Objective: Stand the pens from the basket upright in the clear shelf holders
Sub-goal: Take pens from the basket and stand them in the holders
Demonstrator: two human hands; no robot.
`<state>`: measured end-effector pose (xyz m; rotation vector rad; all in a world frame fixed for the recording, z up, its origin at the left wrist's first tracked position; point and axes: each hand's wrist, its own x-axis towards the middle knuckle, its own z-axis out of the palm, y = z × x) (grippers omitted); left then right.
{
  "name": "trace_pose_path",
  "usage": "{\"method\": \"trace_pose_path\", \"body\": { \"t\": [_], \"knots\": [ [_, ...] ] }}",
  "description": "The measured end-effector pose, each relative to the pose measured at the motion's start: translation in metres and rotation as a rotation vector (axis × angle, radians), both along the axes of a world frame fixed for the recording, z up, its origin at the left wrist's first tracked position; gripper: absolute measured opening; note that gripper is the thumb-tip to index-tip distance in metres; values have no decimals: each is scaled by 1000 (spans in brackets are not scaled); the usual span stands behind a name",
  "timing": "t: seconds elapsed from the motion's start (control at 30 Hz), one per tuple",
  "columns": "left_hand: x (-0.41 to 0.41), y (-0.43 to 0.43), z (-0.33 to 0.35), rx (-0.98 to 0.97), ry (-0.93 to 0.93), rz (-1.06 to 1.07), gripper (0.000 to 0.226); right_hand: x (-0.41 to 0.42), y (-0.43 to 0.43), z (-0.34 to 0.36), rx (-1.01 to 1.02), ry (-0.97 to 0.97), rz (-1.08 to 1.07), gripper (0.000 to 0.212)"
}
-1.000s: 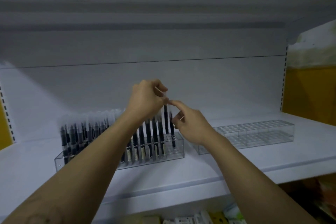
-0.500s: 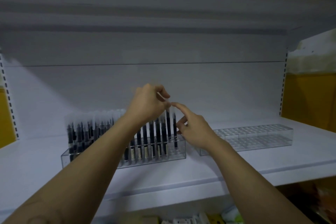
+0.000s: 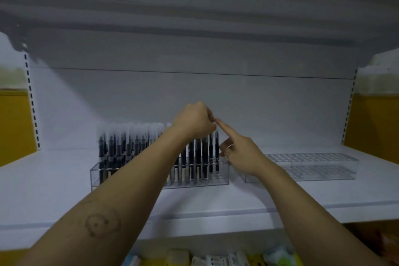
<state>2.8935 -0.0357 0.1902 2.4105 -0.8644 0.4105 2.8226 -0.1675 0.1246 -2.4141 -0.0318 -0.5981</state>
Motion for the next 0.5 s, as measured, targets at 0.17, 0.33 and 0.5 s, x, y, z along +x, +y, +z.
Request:
{"method": "trace_pose_path", "body": {
  "t": [0.17,0.33,0.5],
  "knots": [
    [-16,21,7,53,-57,1,47,-8,8,3,-33,-92,-59,85],
    [-48,42,6,14,-154,-42,49,-32,11,11,-142,-82,-83,75],
    [-80,61,-21,66,-287,-47,46,-72,21,7,-223,-92,-140,70]
  ]
}}
